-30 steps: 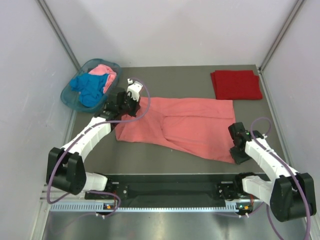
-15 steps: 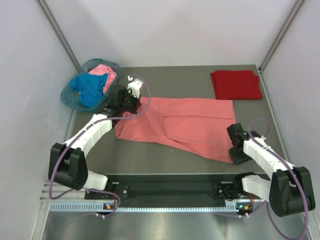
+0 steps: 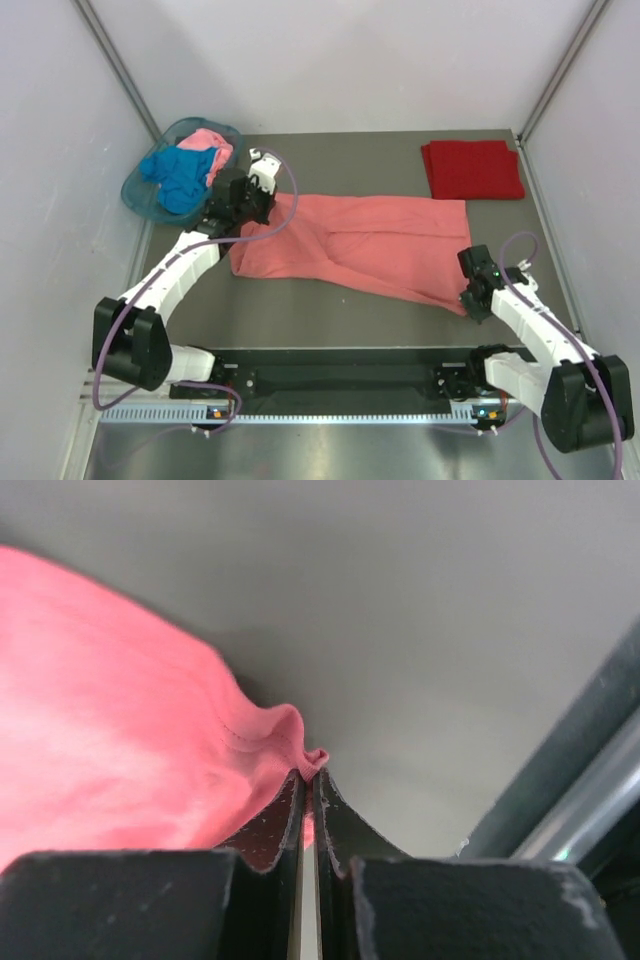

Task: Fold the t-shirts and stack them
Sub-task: Fold the tshirt

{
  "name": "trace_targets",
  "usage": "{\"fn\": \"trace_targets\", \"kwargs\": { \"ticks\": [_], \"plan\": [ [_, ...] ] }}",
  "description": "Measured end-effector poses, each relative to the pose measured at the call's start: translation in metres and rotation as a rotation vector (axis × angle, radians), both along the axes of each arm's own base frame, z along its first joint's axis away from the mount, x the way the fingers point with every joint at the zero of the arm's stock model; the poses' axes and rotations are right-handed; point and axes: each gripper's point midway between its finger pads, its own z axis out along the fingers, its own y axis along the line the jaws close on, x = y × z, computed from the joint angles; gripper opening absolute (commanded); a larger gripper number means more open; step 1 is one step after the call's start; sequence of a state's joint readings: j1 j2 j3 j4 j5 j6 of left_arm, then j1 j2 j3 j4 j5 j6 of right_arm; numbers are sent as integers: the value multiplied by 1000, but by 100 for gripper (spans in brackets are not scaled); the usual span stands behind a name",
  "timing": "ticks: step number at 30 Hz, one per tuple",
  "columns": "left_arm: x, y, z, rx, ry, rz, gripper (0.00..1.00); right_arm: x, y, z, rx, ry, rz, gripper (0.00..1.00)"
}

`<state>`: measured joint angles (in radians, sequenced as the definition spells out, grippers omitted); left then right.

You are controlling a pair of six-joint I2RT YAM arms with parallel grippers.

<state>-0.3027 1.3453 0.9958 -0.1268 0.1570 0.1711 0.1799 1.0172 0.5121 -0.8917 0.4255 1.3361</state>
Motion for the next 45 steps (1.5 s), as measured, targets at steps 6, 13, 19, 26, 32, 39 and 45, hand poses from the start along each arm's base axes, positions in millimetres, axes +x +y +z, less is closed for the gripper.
{"fn": "trace_targets", "kwargs": {
  "ticks": [6,13,19,26,32,39,45],
  "plan": [
    [5,11,4,33,-21,36,0,32,-4,29,-64,-113,136,0],
    [18,24,22,63,-68,87,0,85,2,52,-129,-161,328,0],
    [37,35,23,98,-75,138,0,131,7,60,-183,-152,447,0],
    [53,41,-7,152,-12,177,0,177,10,55,-224,-117,541,0],
    [60,48,-33,185,40,203,0,199,11,26,-212,-44,581,0],
    [64,58,-47,205,66,225,0,197,3,12,-192,-4,566,0],
    [66,61,-53,219,72,224,0,197,-5,11,-187,-4,542,0]
  ]
}}
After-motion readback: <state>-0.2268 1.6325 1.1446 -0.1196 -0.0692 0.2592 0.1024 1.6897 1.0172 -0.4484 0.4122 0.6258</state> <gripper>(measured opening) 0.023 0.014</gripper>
